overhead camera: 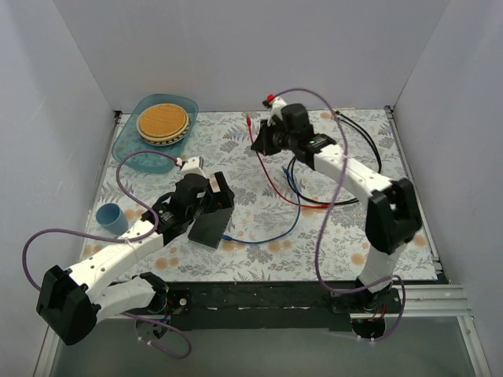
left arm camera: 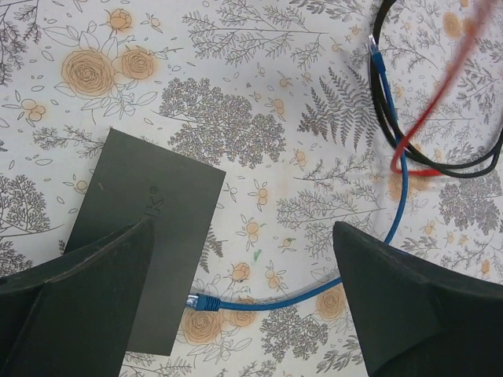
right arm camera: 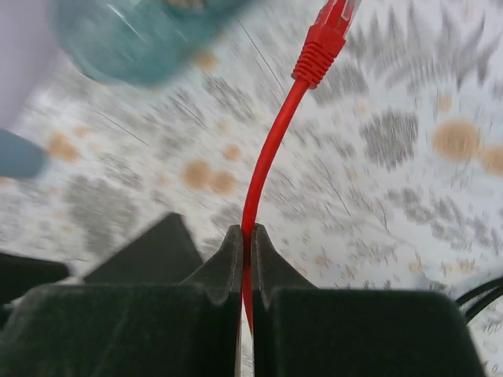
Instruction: Insert the plug into the switch port
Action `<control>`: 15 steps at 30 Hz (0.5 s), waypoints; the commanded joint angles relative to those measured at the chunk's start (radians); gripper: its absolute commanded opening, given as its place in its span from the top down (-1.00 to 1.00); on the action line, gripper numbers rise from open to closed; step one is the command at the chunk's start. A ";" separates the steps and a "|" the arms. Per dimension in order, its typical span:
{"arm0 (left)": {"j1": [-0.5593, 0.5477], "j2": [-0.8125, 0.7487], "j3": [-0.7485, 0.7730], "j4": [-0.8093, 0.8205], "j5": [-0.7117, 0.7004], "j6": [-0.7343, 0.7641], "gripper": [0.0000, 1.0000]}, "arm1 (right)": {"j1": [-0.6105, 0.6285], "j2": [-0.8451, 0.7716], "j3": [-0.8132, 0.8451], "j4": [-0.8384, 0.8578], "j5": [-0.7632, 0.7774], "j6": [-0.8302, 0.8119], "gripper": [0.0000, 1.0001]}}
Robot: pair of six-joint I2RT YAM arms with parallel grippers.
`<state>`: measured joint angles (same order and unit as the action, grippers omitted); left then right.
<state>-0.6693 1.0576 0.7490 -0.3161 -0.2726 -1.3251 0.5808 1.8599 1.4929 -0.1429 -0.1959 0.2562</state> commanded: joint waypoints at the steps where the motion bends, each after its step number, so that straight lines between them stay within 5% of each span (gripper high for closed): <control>1: 0.000 -0.048 -0.028 -0.009 -0.037 -0.014 -0.96 | -0.070 -0.306 -0.014 0.297 -0.204 0.089 0.97; 5: 0.000 -0.057 -0.036 -0.015 -0.040 -0.016 -0.96 | -0.176 -0.497 -0.088 0.422 -0.286 0.212 0.97; 15: 0.000 -0.114 -0.051 -0.083 -0.102 -0.062 -0.96 | -0.199 -0.830 -0.243 0.323 -0.125 0.009 0.97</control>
<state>-0.6693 0.9890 0.7101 -0.3595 -0.3264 -1.3590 0.3855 1.1225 1.3243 0.2039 -0.3893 0.3515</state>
